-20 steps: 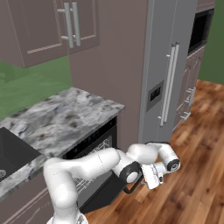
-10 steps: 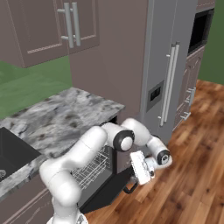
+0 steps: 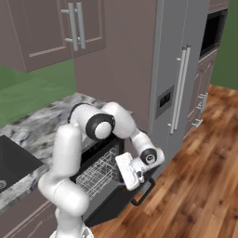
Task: Open the dishwasher door and pull out the top rack.
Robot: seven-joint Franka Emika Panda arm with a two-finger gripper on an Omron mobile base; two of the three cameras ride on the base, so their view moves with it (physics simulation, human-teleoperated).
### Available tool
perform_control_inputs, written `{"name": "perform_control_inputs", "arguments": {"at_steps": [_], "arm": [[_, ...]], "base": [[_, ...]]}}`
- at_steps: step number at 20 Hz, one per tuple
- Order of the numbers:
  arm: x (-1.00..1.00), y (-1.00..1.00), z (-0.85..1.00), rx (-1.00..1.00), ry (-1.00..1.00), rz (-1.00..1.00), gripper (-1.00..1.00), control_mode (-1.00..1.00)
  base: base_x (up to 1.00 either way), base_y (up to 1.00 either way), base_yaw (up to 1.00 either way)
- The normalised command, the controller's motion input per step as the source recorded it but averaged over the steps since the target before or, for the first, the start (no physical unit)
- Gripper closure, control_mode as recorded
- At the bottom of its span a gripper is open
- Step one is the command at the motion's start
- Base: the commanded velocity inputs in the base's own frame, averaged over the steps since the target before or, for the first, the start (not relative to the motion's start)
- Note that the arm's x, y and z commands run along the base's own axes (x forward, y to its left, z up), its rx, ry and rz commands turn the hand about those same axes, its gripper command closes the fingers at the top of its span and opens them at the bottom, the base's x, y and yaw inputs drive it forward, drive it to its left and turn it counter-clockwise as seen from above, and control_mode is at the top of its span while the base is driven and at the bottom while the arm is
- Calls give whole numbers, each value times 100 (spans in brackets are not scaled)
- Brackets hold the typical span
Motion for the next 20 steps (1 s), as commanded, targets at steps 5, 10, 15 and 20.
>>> {"name": "perform_control_inputs", "arguments": {"at_steps": [5, 10, 15, 20], "arm": [[87, 41, -28, -19, 27, -4, -100, -100], [78, 11, -54, -6, 25, -8, -100, -100], [50, -11, -74, 0, 21, -7, -100, -100], [53, -7, -73, -1, 16, -8, -100, -100]], "base": [[0, 0, 0], [0, 0, 0], [0, 0, 0], [0, 0, 0]]}}
